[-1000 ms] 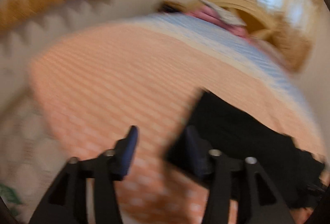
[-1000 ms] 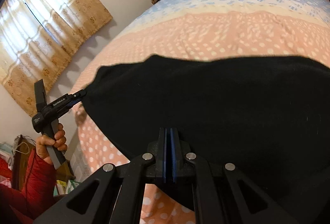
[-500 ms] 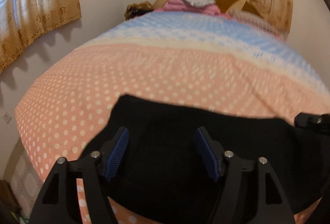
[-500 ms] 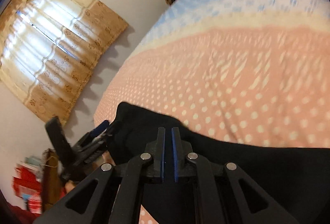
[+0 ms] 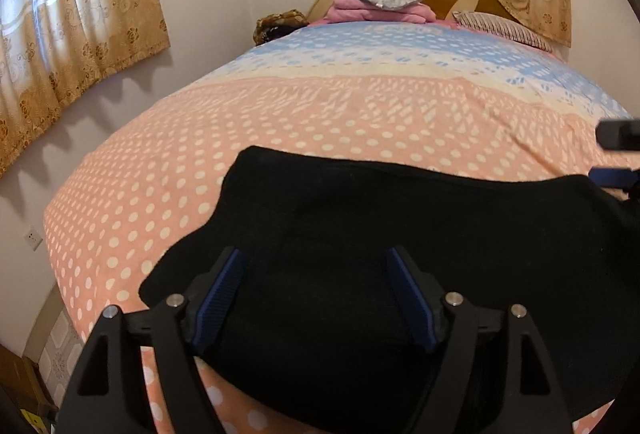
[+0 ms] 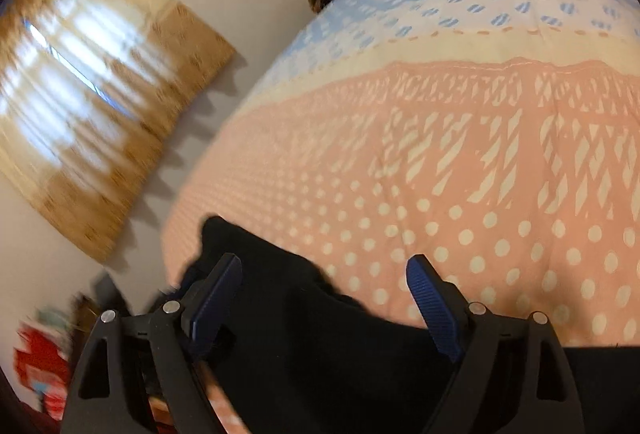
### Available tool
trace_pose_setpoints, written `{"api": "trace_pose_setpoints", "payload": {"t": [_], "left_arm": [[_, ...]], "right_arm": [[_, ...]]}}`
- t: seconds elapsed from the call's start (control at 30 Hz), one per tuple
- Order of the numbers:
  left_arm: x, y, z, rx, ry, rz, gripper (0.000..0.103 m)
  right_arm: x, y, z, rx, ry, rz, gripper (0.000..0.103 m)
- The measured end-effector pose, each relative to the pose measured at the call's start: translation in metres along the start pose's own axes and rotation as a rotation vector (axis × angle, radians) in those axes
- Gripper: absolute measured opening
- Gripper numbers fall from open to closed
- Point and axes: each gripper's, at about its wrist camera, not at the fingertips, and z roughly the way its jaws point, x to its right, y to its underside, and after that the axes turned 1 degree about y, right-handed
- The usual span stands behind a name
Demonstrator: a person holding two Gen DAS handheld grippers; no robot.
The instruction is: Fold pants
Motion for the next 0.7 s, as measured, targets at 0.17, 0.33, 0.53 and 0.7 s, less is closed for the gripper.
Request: {"api": "trace_pose_setpoints", "payload": {"t": [0.17, 0.33, 0.53, 0.7], "left_arm": [[0.004, -0.002, 0.006, 0.001, 0.004, -0.009, 0.08], [0.005, -0.001, 0.007, 0.006, 0.001, -0.01, 0.081], [0.005, -0.001, 0.008, 0.005, 0.002, -0.013, 0.081], [0.006, -0.001, 0.009, 0.007, 0.005, -0.019, 0.082]], "right_arm": [[-0.012, 0.029, 0.004, -0.119, -0.037, -0.066, 0.085], [-0.036, 0.049, -0.006, -0.146, -0.016, -0.157, 0.086], [-0.04, 0.053, 0.019, -0.25, -0.059, -0.188, 0.087], [-0.044, 0.049, 0.027, -0.288, -0.235, -0.134, 0.087]]}}
